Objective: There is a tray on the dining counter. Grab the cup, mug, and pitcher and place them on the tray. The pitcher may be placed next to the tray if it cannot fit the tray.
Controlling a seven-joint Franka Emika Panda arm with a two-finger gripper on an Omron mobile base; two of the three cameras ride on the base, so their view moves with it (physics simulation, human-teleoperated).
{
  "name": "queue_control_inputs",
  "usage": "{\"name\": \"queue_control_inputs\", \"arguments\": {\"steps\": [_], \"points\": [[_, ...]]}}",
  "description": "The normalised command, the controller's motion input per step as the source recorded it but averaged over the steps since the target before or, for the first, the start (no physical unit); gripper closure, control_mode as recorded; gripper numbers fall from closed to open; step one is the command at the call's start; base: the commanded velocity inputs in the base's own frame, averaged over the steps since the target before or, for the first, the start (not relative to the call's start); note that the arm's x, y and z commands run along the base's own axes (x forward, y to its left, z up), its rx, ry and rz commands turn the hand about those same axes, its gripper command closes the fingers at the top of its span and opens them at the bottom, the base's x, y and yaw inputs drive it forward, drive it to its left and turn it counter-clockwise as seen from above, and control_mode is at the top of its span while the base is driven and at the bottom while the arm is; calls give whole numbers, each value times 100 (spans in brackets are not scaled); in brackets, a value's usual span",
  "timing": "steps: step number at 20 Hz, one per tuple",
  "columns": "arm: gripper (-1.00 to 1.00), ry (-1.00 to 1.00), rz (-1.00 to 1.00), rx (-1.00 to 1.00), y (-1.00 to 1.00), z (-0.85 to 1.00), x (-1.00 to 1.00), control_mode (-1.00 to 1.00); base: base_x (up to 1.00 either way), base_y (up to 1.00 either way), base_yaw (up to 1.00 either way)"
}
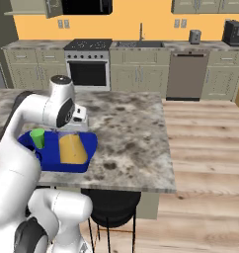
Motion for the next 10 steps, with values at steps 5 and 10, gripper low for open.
{"name": "queue_control_inputs", "arguments": {"steps": [5, 10], "points": [[-100, 0, -12, -1, 0, 41, -58, -100, 0, 0, 0], [-100, 0, -12, -3, 0, 38, -64, -100, 0, 0, 0]]}}
